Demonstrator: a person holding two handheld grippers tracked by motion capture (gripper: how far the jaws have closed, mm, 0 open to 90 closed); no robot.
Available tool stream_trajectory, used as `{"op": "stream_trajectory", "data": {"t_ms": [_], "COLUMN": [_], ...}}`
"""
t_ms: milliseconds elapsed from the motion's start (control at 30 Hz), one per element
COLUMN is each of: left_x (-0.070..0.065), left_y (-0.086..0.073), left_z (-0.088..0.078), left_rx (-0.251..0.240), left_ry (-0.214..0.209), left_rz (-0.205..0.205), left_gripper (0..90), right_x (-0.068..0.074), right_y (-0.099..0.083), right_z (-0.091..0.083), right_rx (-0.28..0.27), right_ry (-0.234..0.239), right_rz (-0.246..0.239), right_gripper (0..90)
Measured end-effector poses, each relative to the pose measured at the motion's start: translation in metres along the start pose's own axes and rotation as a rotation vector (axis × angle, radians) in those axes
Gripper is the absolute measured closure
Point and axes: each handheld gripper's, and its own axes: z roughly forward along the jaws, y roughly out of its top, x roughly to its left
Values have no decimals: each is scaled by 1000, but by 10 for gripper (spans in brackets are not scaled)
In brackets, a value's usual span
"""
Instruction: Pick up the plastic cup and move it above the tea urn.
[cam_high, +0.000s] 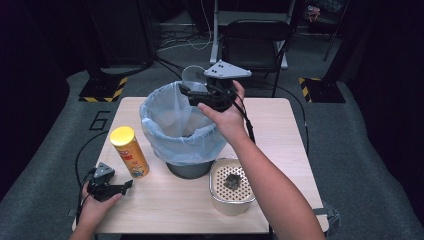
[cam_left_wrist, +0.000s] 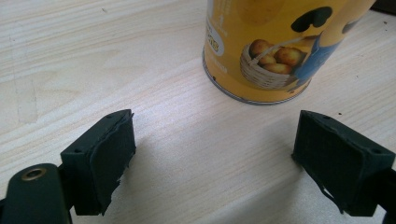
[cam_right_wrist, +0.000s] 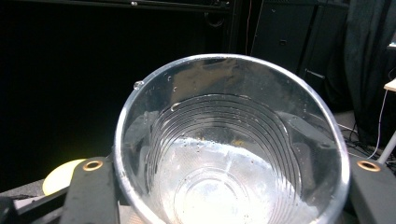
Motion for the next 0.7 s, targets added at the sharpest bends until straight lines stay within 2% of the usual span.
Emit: {"op": "stream_trajectory", "data": {"t_ms": [67,100,133,167,200,233,300,467,500,600,633,700], "left_x": [0,1,1,1,1,1,0,0,1,1,2,2], "left_y": [0,0,0,0,0,1,0,0,1,1,1,1], "left_z": [0,0,0,-1,-1,-1,0,0,-1,-1,-2,-2], "left_rx": [0,4,4,7,7,8,4,8,11,23,28,29], "left_ry": [1,7,7,5,5,5,-1,-4,4,-1,-3,-3], "left_rz": [0,18,18,19,19,20,5,0,24,26,28,30], "left_gripper": [127,127,126,126,126,126,126,123,122,119,118,117], "right_x": [2,2,2,4,4,4,4,1,0,-1,-3,-5], "right_y": [-1,-2,-2,-4,-4,-5,-6,-7,-8,-10,-13,-16], "right_z": [6,11,11,16,16,17,18,7,1,-4,-11,-16], "right_rx": [6,30,30,57,57,85,109,111,106,114,107,109], "right_ry": [7,16,16,16,16,37,41,49,50,48,48,57], "right_rz": [2,10,10,35,35,46,44,31,24,14,8,19], "right_gripper": [310,250,250,142,142,137,132,145,145,154,181,187]}}
